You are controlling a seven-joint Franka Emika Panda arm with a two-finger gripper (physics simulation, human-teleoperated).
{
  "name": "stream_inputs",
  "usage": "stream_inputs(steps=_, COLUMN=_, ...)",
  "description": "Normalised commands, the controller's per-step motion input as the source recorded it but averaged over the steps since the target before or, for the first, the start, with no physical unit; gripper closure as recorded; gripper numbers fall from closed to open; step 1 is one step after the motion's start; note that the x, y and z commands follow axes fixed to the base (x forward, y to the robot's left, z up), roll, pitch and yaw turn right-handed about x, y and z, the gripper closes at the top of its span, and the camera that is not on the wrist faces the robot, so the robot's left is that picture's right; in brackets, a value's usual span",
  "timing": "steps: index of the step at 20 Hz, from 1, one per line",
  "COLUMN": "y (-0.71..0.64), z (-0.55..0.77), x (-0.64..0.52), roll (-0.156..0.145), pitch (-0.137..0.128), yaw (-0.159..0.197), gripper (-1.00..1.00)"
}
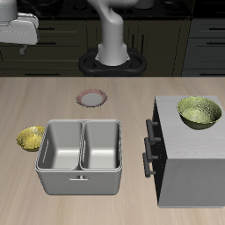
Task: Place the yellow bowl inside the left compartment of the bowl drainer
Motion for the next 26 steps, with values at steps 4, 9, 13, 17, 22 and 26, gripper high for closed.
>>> stream_inputs(steps=4, y=-0.05, z=0.04, x=0.2, roll=0.056, pitch=-0.004, yaw=0.026, gripper=-1.0)
stream_inputs(steps=9, y=-0.16, z=0.1, x=0.12, roll=0.031, pitch=-0.026, yaw=-0.01, gripper=-1.0)
stream_inputs(steps=13, y=-0.42, z=0.09, x=0.05, roll=-0.058, pitch=-0.018, yaw=-0.06, gripper=-1.0)
stream_inputs(steps=17, y=-0.33, z=-0.01, x=0.04, roll=-0.04, pitch=0.006, yaw=-0.008, gripper=-1.0)
stream_inputs(steps=22, y=-0.06, z=0.05, x=0.12, roll=-0.018, pitch=-0.013, yaw=-0.025, gripper=-1.0)
stream_inputs(steps=26, y=0.22, z=0.11, x=0.19, roll=0.025, pitch=-0.013, yaw=-0.004, gripper=-1.0)
